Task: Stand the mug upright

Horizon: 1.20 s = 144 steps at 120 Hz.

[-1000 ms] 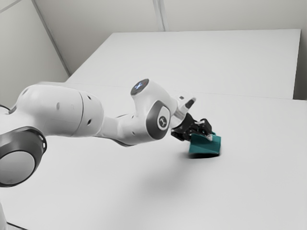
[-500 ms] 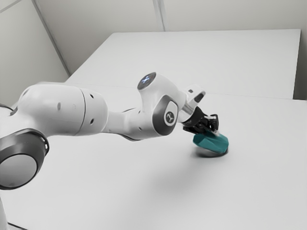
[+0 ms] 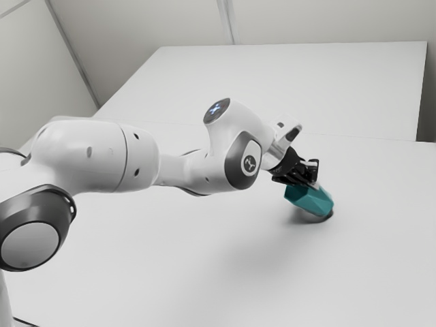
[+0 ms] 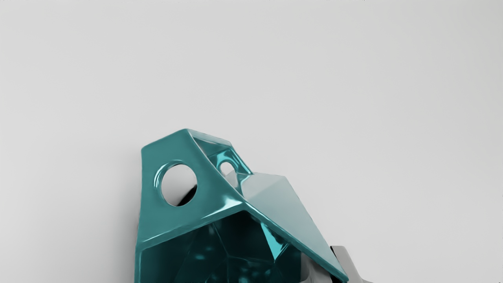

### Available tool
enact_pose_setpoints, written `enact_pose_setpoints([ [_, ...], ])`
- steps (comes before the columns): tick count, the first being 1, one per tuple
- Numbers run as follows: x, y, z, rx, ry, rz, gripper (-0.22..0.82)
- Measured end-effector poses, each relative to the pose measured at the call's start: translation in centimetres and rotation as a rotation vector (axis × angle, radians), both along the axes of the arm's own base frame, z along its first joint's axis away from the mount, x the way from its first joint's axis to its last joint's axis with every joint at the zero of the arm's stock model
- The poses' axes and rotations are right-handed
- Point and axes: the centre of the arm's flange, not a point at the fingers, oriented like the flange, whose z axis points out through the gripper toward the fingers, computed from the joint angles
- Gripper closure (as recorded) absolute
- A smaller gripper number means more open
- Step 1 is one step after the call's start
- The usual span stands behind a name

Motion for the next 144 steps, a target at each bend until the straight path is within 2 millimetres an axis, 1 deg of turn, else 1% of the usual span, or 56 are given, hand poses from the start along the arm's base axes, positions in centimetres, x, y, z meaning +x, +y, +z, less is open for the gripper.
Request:
enact_pose_setpoints([
  [8,0.0,0.1,0.6,-0.001,-0.002,-0.004,0.78],
  [21,-0.4,0.7,2.7,-0.010,-0.001,-0.011,0.79],
  [31,-0.4,2.0,4.3,-0.002,0.006,-0.016,0.79],
  [43,-0.7,5.5,4.9,0.026,0.040,-0.002,0.79],
  [51,-1.6,7.8,4.9,0.044,0.069,0.009,0.79],
  [58,-2.4,9.4,4.9,0.060,0.089,0.014,0.79],
  [68,-3.1,11.5,6.1,0.092,0.095,0.009,0.79],
  [75,-3.7,13.0,6.4,0.117,0.109,0.011,0.79],
  [87,-4.1,15.6,6.4,0.163,0.148,0.017,0.79],
  [95,-4.6,17.5,6.0,0.195,0.176,0.026,0.79],
  [105,-4.9,19.9,6.2,0.228,0.201,0.043,0.79],
  [117,-5.0,23.1,6.2,0.258,0.243,0.077,0.79],
  [132,-5.3,27.3,5.4,0.286,0.306,0.129,0.79],
  [144,-5.5,29.4,5.2,0.300,0.339,0.153,0.79],
])
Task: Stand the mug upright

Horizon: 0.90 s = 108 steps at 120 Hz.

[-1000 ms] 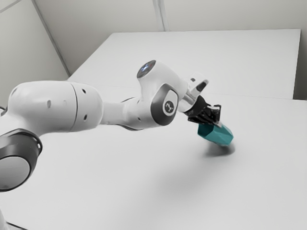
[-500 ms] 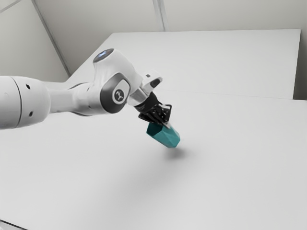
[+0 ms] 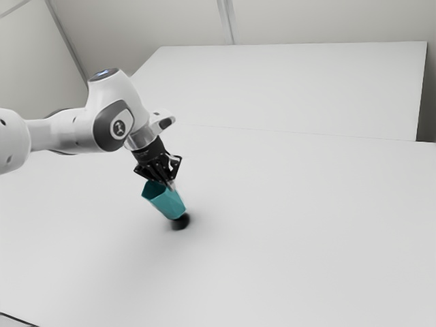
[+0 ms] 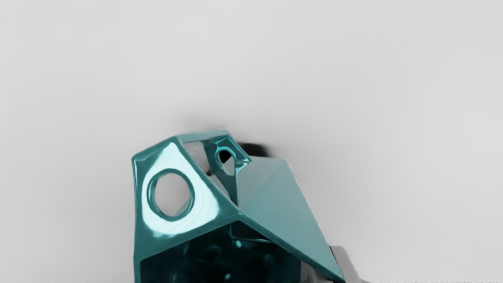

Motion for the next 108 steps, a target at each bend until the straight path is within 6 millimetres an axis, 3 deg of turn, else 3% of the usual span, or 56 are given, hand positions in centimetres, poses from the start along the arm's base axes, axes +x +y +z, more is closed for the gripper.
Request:
enact_pose_setpoints([
  [40,-0.8,3.7,-1.1,0.044,0.090,0.038,0.79],
  [108,-0.6,3.7,-3.7,0.067,0.155,0.029,0.79],
])
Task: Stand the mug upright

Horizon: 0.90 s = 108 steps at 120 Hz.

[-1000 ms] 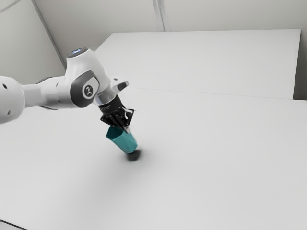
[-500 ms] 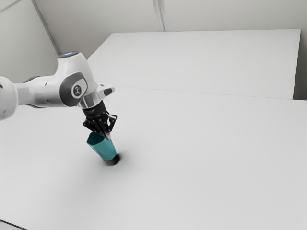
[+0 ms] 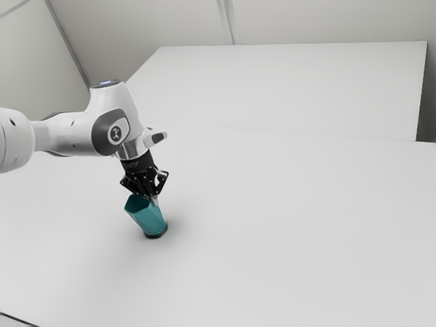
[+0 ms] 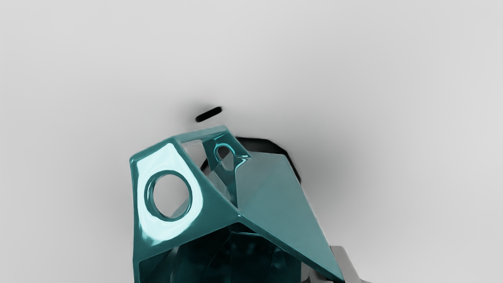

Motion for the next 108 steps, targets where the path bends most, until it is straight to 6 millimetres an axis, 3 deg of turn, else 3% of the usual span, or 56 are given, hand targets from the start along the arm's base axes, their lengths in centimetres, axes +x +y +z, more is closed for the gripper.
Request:
enact_pose_setpoints([
  [37,0.0,0.0,-0.8,0.001,0.026,0.002,0.78],
  [77,0.1,0.2,-0.4,-0.006,0.036,0.004,0.56],
  [108,0.4,0.3,1.1,-0.012,0.044,0.006,0.49],
])
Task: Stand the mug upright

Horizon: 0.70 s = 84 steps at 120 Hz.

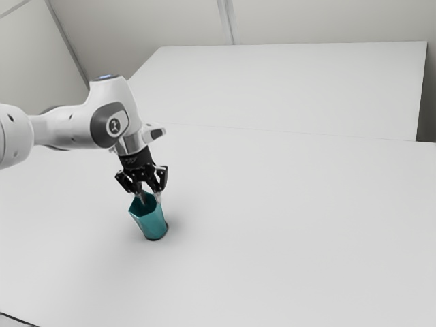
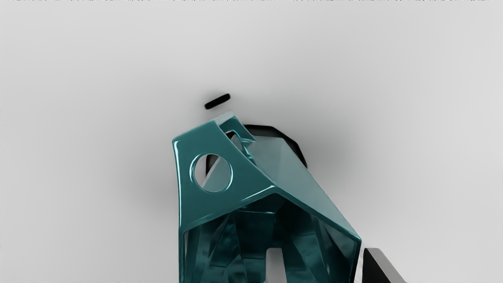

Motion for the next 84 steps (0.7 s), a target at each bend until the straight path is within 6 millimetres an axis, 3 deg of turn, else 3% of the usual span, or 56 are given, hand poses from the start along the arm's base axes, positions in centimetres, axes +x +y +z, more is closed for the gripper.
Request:
enact_pose_setpoints([
  [18,0.2,0.0,1.5,-0.005,0.011,0.003,0.47],
  [24,0.6,-0.1,2.8,-0.006,0.004,0.004,0.40],
  [39,3.4,0.1,8.9,0.008,-0.072,-0.023,0.22],
  [57,5.0,-0.1,16.8,0.049,-0.176,-0.117,0.11],
  [74,5.4,-1.3,21.3,0.062,-0.229,-0.225,0.06],
  [84,5.1,-2.4,22.5,0.061,-0.232,-0.288,0.04],
])
